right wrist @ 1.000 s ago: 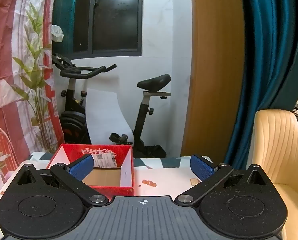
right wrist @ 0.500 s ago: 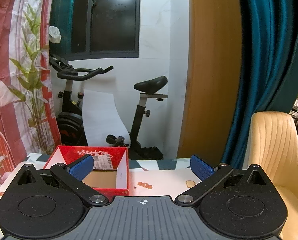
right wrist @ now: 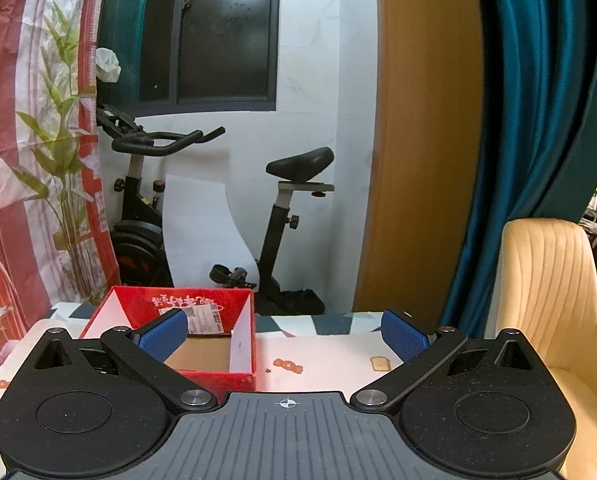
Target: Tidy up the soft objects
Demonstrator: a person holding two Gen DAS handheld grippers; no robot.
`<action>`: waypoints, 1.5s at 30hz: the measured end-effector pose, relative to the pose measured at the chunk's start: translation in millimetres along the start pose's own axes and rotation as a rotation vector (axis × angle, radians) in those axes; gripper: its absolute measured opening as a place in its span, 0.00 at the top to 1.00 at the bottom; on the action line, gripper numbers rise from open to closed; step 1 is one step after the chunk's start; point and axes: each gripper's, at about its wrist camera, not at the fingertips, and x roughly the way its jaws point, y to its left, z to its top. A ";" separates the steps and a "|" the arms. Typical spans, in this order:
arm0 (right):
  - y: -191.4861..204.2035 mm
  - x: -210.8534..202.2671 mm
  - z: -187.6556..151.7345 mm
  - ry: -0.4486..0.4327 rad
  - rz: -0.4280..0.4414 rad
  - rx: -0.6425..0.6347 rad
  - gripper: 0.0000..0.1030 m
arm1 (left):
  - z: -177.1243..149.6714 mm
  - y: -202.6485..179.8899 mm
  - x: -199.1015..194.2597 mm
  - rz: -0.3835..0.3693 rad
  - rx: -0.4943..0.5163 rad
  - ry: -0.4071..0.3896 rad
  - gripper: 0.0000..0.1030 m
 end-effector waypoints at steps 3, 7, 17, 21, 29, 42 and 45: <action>-0.2 1.1 -0.8 0.004 0.004 0.003 0.00 | 1.6 1.4 -0.1 0.003 -0.005 -0.001 0.00; -0.8 -1.3 0.2 -0.004 0.002 0.002 0.00 | 3.1 1.7 -3.5 0.009 -0.005 -0.014 0.00; -2.2 -2.3 -3.5 -0.005 0.001 0.006 0.00 | 1.2 0.5 -4.2 -0.003 -0.001 -0.016 0.00; -3.0 -1.8 -6.2 0.001 0.003 0.004 0.00 | 0.3 2.5 -2.3 0.004 -0.005 -0.010 0.00; -3.0 -0.4 -6.6 0.002 0.023 0.010 0.00 | -6.2 2.8 -1.2 0.008 -0.004 0.005 0.00; 1.4 14.0 -17.5 0.029 0.044 0.008 0.00 | -18.1 6.9 14.4 -0.005 -0.026 0.076 0.00; 3.1 22.5 -24.5 0.042 0.043 0.013 0.00 | -24.6 3.9 21.0 0.003 -0.020 0.093 0.00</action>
